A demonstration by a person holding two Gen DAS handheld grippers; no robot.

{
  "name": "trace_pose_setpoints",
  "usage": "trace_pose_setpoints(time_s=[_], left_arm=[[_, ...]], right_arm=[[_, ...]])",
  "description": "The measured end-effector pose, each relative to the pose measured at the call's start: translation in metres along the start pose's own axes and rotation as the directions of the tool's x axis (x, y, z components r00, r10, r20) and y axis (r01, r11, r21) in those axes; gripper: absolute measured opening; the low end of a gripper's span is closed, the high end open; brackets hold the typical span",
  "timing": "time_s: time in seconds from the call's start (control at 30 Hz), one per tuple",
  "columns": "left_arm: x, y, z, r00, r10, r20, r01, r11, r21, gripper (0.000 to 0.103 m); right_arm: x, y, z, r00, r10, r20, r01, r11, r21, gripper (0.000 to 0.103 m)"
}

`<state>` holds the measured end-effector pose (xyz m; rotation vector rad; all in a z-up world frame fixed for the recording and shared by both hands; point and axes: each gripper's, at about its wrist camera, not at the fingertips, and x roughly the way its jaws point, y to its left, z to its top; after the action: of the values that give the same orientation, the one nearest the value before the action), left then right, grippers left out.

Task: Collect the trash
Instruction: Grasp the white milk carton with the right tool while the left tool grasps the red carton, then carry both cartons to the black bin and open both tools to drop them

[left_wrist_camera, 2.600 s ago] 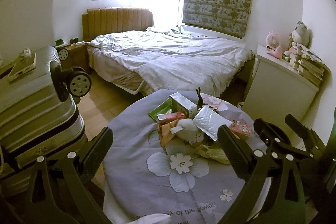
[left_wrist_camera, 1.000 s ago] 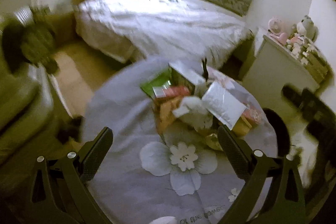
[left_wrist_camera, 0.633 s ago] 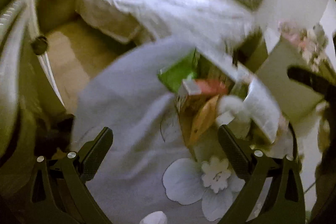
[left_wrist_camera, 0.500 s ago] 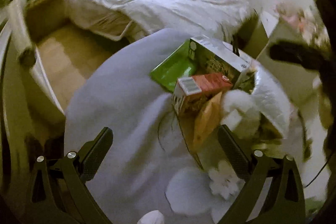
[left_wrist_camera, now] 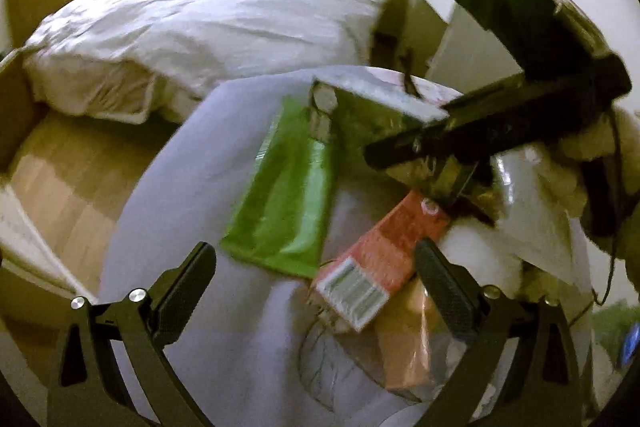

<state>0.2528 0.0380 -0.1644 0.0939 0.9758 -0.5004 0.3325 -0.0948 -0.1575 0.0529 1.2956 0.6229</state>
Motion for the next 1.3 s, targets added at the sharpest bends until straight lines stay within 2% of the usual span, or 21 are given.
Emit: trace_pose_setpoints(time_s=[0.07, 0.13, 0.2, 0.33, 0.43, 0.5, 0.53, 0.57, 0.63, 0.8, 0.9, 0.97, 1.03, 1.13, 1.17, 1.23, 1.3], left_arm=[[0.005, 0.001, 0.003, 0.999, -0.047, -0.007, 0.047, 0.999, 0.016, 0.087], [0.005, -0.001, 0.006, 0.996, -0.087, -0.020, 0.087, 0.996, 0.018, 0.082], [0.003, -0.002, 0.006, 0.997, -0.068, -0.025, 0.069, 0.997, 0.042, 0.082], [0.000, -0.008, -0.006, 0.996, -0.079, -0.037, 0.082, 0.993, 0.088, 0.082], [0.009, -0.014, -0.010, 0.998, -0.034, -0.057, 0.043, 0.987, 0.154, 0.081], [0.018, -0.013, -0.007, 0.999, -0.006, -0.053, 0.015, 0.985, 0.174, 0.068], [0.024, -0.011, -0.004, 0.998, -0.015, -0.064, 0.025, 0.987, 0.157, 0.052], [0.029, -0.008, 0.000, 0.997, -0.022, -0.071, 0.031, 0.991, 0.127, 0.043], [0.033, -0.001, 0.005, 0.998, -0.022, -0.060, 0.026, 0.997, 0.070, 0.036], [0.012, -0.004, 0.002, 0.998, -0.056, 0.013, 0.057, 0.998, -0.023, 0.034], [-0.027, -0.015, -0.001, 0.992, -0.079, 0.101, 0.088, 0.992, -0.095, 0.033], [-0.053, -0.031, 0.002, 0.984, -0.094, 0.153, 0.110, 0.989, -0.099, 0.034], [-0.074, -0.052, 0.009, 0.972, -0.132, 0.196, 0.150, 0.985, -0.081, 0.034], [-0.087, -0.096, 0.031, 0.951, -0.212, 0.226, 0.226, 0.973, -0.038, 0.034], [-0.087, -0.113, 0.038, 0.943, -0.242, 0.227, 0.254, 0.967, -0.024, 0.034], [-0.074, -0.153, 0.057, 0.925, -0.315, 0.212, 0.321, 0.947, 0.005, 0.034], [-0.054, -0.192, 0.073, 0.916, -0.358, 0.180, 0.359, 0.933, 0.029, 0.034]], right_arm=[[-0.018, 0.000, -0.004, 0.998, 0.041, 0.054, -0.042, 0.999, 0.016, 0.044], [-0.041, 0.001, -0.011, 0.993, 0.056, 0.102, -0.058, 0.998, 0.014, 0.043], [-0.057, 0.001, -0.017, 0.989, 0.061, 0.132, -0.063, 0.998, 0.012, 0.043], [-0.094, -0.003, -0.040, 0.979, 0.074, 0.191, -0.079, 0.997, 0.021, 0.043], [-0.114, -0.005, -0.060, 0.969, 0.120, 0.217, -0.132, 0.990, 0.045, 0.042], [-0.124, -0.003, -0.073, 0.965, 0.131, 0.228, -0.146, 0.988, 0.048, 0.042], [-0.129, 0.000, -0.078, 0.964, 0.133, 0.229, -0.148, 0.988, 0.045, 0.042], [-0.134, 0.003, -0.087, 0.964, 0.130, 0.233, -0.143, 0.989, 0.042, 0.042], [-0.139, 0.006, -0.096, 0.963, 0.124, 0.239, -0.138, 0.990, 0.041, 0.042], [-0.147, -0.008, -0.127, 0.960, 0.143, 0.241, -0.168, 0.982, 0.084, 0.042], [-0.159, -0.019, -0.143, 0.949, 0.176, 0.261, -0.211, 0.971, 0.112, 0.042], [-0.178, -0.027, -0.152, 0.938, 0.177, 0.298, -0.222, 0.967, 0.123, 0.042], [-0.202, -0.038, -0.160, 0.923, 0.157, 0.350, -0.219, 0.965, 0.143, 0.042], [-0.246, -0.077, -0.174, 0.884, 0.093, 0.458, -0.220, 0.947, 0.233, 0.042], [-0.261, -0.100, -0.182, 0.871, 0.052, 0.489, -0.216, 0.934, 0.286, 0.042], [-0.277, -0.132, -0.197, 0.859, -0.048, 0.510, -0.165, 0.917, 0.363, 0.042], [-0.285, -0.174, -0.222, 0.854, -0.168, 0.492, -0.096, 0.879, 0.467, 0.042]])
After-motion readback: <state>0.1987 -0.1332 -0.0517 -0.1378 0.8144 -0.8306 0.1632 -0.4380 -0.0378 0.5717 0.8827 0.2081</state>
